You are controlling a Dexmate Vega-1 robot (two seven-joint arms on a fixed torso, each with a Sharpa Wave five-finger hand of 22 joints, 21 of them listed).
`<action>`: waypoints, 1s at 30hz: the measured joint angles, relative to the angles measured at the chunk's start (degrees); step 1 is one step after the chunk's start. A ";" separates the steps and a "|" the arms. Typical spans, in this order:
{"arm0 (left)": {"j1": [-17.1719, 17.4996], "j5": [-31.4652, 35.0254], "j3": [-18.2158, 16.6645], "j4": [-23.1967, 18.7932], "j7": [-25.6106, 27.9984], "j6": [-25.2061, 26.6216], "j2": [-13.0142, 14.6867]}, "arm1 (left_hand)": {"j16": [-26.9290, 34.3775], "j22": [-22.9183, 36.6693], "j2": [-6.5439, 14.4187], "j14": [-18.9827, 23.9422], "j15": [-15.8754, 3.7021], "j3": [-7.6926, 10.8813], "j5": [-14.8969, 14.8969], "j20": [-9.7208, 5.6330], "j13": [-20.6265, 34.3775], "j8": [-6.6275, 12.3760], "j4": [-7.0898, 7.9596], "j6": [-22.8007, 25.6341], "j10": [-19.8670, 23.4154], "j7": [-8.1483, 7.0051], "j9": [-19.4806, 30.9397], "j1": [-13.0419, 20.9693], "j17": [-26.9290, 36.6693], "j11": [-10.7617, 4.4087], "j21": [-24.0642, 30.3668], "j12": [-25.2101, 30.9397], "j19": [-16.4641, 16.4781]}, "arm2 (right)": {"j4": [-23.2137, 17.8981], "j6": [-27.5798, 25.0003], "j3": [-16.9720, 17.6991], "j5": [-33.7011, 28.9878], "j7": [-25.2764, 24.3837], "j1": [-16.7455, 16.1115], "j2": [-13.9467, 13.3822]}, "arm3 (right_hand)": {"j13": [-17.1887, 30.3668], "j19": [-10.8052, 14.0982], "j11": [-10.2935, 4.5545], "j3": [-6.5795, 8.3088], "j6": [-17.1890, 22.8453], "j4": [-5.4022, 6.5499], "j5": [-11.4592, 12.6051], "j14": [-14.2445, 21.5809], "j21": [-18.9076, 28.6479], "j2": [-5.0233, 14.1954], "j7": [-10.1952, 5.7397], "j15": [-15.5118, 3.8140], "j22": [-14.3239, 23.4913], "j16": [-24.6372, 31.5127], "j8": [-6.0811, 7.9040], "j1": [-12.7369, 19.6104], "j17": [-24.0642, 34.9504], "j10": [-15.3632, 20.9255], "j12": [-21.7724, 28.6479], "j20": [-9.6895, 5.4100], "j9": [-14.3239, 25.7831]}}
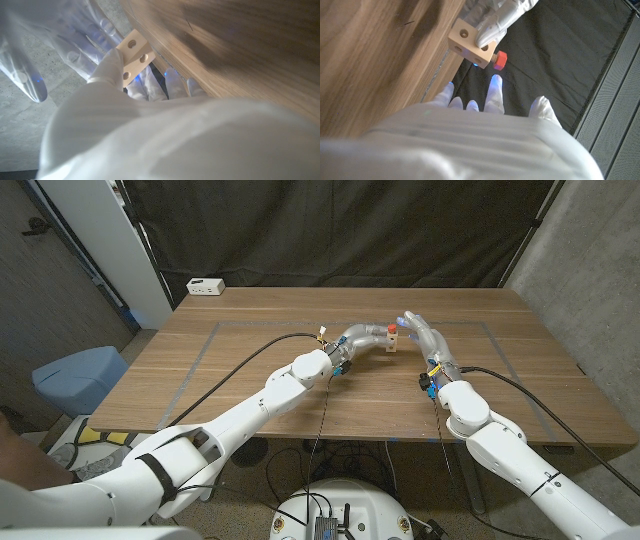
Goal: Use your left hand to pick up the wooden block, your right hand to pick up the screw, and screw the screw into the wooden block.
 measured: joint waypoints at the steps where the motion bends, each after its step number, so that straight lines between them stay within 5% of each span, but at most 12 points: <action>1: 0.02 0.00 0.01 -0.05 0.01 0.02 0.02 | 0.00 0.00 0.00 0.00 0.00 0.00 0.00 0.00 0.00 -0.03 0.00 0.00 0.01 0.00 0.00 0.00 0.00 0.01 0.00 0.00 0.00 | 0.03 -0.09 -0.03 0.14 0.19 0.07 -0.07 | 0.00 -0.31 0.10 0.00 0.00 0.00 0.00 -0.08 0.00 0.02 0.00 0.08 0.00 0.00 0.00 -0.02 0.00 -0.09 0.00 -0.14 0.00; 30: 0.41 0.33 0.13 -0.90 0.42 0.48 0.24 | 0.00 0.00 0.28 0.00 0.00 0.00 0.00 0.00 0.00 0.04 0.00 0.00 0.10 0.00 0.00 -0.28 0.00 0.10 0.00 0.00 0.00 | -1.46 -2.62 -0.29 1.44 1.63 0.65 -2.67 | 0.00 -1.30 0.23 -0.63 2.33 0.63 0.24 -0.60 0.00 0.23 1.26 0.61 0.00 0.27 1.33 -1.72 -0.01 -0.38 0.49 0.50 0.00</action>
